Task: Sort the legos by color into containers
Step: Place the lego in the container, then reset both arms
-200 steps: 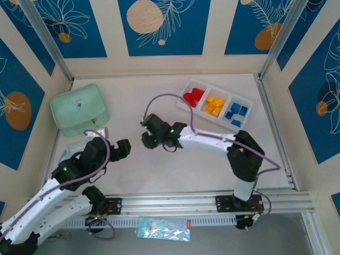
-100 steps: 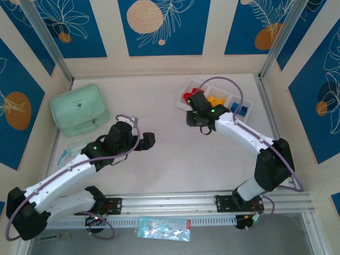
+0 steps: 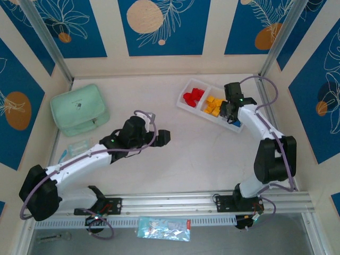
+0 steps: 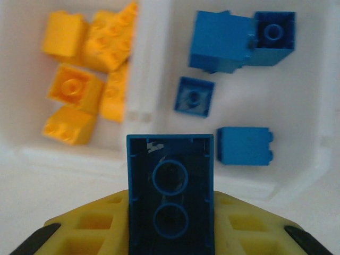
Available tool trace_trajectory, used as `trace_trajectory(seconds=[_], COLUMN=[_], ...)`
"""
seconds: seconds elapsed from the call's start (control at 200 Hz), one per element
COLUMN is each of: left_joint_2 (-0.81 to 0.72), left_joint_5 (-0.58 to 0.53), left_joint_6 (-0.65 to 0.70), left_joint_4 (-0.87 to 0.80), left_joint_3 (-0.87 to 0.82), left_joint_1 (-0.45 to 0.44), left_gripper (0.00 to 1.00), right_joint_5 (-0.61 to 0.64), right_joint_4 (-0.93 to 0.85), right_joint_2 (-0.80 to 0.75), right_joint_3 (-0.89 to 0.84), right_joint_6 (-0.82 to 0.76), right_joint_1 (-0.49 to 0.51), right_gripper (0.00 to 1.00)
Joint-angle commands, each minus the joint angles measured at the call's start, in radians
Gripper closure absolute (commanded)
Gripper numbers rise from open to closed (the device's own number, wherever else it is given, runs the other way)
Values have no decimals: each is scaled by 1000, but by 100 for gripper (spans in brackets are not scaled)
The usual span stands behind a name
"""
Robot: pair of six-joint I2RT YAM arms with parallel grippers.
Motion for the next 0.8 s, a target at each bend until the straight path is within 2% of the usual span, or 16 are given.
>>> trace_trajectory(seconds=[0.0,0.15,0.31,0.51,0.555,0.62,0.67,0.795], left_joint_2=[19,31,25,3,-10,-40,-70,-149], left_joint_5=[24,13,-20,-90,-116,-178,-246,-470], left_joint_6=[19,35,53,84,99,112,123,174], left_joint_4=[43,36,10,-35,-58,-101,-130,-146], left_joint_3=[38,47,57,64,68,75,72,21], left_joint_1=[-7,-7,-7,12,30,68,105,218], left_gripper=[1,1,1,1,1,1,1,1], right_joint_5=[10,-19,-51,-62,-68,-65,-45,-10], right_joint_4=[19,30,38,47,57,92,137,294], right_joint_2=[65,163,178,79,45,-21,-83,-246], right_joint_3=[53,114,140,108,90,39,-25,-218], right_joint_6=[7,-1,-19,-29,-41,-59,-76,-121], right_joint_1=[-59,-105,-107,-99,-96,-87,-75,-63], right_gripper=[68,68,51,34,27,10,0,1])
